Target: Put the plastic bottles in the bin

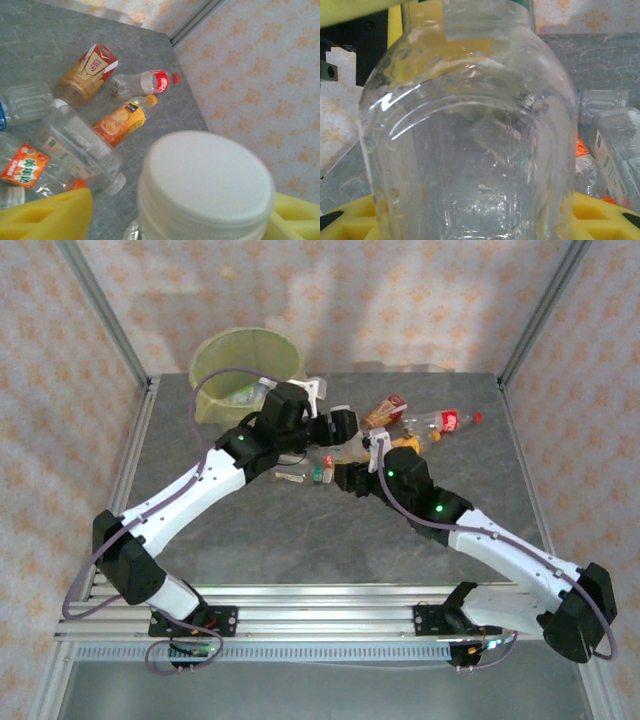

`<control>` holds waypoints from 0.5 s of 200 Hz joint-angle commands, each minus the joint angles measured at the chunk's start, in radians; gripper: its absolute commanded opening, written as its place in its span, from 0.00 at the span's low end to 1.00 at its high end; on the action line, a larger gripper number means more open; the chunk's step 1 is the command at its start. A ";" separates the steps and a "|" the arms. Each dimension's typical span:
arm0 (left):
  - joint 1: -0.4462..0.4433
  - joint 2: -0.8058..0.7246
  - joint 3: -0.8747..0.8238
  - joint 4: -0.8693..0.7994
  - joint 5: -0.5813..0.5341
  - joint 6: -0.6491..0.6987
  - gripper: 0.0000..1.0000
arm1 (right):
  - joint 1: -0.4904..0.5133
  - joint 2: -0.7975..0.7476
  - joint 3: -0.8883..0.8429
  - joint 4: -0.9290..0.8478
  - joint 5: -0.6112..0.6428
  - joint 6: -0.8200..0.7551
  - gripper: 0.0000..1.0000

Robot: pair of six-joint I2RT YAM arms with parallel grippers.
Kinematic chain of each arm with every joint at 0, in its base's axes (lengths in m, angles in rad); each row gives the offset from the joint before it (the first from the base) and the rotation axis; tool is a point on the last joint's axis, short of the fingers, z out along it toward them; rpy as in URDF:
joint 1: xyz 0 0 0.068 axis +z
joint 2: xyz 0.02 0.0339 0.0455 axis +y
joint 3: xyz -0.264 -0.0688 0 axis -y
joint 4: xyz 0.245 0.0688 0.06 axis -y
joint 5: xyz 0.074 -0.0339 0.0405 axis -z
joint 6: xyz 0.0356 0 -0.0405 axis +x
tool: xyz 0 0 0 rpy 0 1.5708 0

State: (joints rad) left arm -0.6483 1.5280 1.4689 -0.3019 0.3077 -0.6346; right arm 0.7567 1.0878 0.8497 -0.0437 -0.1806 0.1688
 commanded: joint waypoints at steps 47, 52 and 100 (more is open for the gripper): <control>-0.002 -0.010 0.041 0.053 0.013 0.022 0.38 | 0.006 -0.020 -0.003 0.041 -0.005 0.013 0.47; -0.002 -0.013 0.041 0.056 0.013 0.025 0.36 | 0.006 -0.020 -0.003 0.040 -0.004 0.015 0.48; -0.002 -0.056 0.033 0.072 -0.015 0.085 0.28 | 0.006 -0.027 0.003 0.021 0.005 0.026 0.83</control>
State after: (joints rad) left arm -0.6529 1.5269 1.4788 -0.2779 0.3256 -0.5922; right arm 0.7567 1.0843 0.8497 -0.0364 -0.1864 0.1890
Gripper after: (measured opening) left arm 0.388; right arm 0.713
